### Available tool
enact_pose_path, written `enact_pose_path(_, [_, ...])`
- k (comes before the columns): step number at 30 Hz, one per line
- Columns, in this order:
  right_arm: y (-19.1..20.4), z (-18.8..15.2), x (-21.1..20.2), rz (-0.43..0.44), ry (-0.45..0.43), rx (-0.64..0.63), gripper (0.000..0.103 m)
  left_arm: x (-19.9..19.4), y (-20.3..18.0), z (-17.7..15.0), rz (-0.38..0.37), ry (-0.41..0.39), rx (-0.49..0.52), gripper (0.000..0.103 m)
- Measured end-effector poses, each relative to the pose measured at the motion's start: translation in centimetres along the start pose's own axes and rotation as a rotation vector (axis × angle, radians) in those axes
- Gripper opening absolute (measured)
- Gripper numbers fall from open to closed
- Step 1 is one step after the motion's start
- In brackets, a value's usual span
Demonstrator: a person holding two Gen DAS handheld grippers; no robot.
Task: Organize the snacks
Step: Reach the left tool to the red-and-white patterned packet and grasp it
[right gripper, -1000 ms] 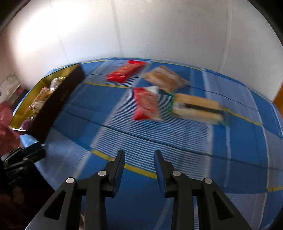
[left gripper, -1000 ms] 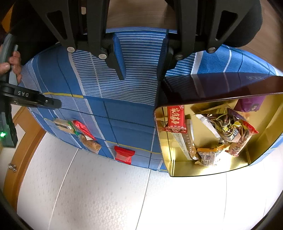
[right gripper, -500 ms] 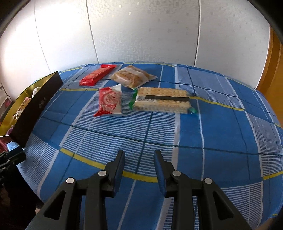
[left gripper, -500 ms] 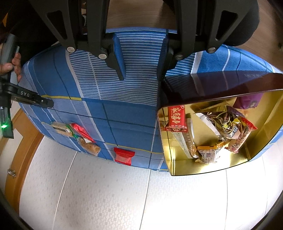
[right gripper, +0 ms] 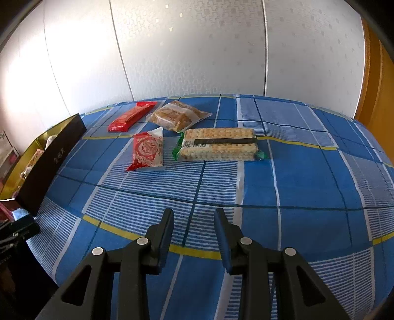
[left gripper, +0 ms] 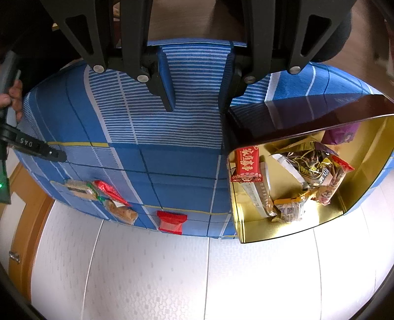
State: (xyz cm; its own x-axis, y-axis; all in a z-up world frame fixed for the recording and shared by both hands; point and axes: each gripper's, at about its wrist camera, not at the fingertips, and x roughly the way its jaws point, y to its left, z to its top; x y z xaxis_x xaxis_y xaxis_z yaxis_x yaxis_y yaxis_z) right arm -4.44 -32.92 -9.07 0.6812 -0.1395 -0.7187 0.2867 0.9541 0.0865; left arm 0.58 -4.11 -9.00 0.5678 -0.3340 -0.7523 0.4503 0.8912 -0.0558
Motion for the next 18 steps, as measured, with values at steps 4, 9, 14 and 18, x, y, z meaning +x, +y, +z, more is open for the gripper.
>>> enact_pose_path(4, [-0.3, -0.1, -0.1, 0.017, -0.009, 0.021, 0.034, 0.1, -0.5, 0.1, 0.029, 0.019, 0.026, 0.038])
enact_pose_path(9, [-0.7, -0.1, -0.1, 0.035, -0.016, 0.048, 0.034, 0.2, -1.1, 0.6, 0.05, 0.058, 0.044, 0.038])
enact_pose_path(14, [-0.9, -0.1, 0.0, 0.044, -0.02, 0.064, 0.034, 0.3, -2.2, 1.3, 0.044, 0.098, 0.086, 0.036])
enact_pose_path(18, [-1.3, -0.1, -0.1, 0.02, -0.027, 0.09, 0.034, -0.2, -3.4, 2.5, 0.012, 0.085, 0.107, 0.036])
